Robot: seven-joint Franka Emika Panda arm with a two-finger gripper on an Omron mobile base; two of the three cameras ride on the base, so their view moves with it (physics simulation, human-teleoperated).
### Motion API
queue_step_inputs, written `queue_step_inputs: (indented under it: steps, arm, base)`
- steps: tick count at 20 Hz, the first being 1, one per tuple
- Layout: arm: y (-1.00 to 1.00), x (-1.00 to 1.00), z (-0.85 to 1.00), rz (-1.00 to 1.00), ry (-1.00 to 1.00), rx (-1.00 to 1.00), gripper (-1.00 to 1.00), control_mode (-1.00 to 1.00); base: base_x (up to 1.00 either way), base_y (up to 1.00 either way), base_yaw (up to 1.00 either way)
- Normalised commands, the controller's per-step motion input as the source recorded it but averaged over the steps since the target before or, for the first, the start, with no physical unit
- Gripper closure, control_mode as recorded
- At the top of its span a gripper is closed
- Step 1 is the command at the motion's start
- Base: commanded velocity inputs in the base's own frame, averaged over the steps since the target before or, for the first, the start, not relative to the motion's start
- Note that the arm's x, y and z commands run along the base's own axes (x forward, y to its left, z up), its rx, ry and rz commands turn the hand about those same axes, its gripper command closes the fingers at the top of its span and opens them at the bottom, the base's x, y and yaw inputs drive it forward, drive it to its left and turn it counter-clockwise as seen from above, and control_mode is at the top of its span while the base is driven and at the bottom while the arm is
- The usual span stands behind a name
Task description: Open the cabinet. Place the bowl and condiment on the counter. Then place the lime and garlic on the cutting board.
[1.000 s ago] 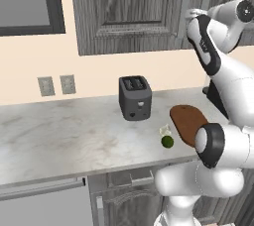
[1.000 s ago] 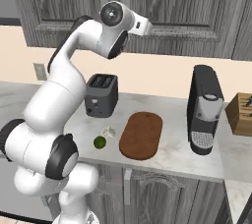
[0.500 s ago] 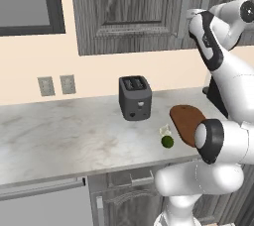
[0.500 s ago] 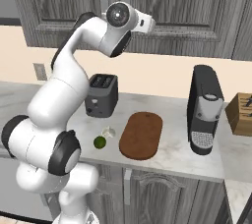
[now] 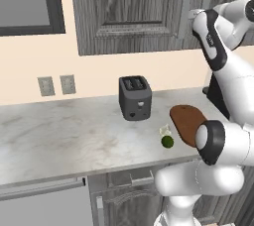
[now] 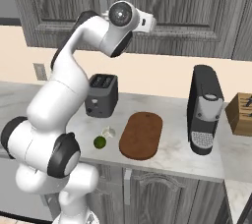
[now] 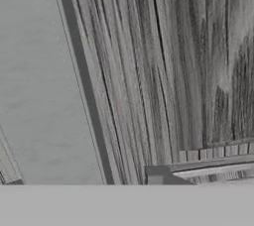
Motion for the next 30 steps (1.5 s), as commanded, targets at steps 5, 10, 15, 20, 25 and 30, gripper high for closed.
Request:
queue_step_inputs:
  steps: [5, 10, 15, 20, 25, 30]
  arm:
    - [-0.21, -0.89, 0.0, 0.0, 0.0, 0.0, 1.0, -1.0]
    - [-0.46, -1.0, -0.01, 0.0, 0.02, 0.0, 1.0, -1.0]
    - [-0.7, -1.0, 0.0, -0.01, 0.1, 0.0, 1.0, -1.0]
    - [-0.91, -1.0, -0.05, -0.06, 0.12, 0.0, 1.0, -1.0]
    - [0.26, -1.0, -0.14, -0.07, 0.01, -0.19, -1.0, -1.0]
    - [1.0, -0.62, -0.07, -0.03, -0.01, -0.69, -1.0, -1.0]
  base:
    - [0.0, 0.0, 0.0]
    - [0.0, 0.0, 0.0]
    - [0.0, 0.0, 0.0]
    - [0.0, 0.0, 0.0]
    - [0.0, 0.0, 0.0]
    - [0.0, 0.0, 0.0]
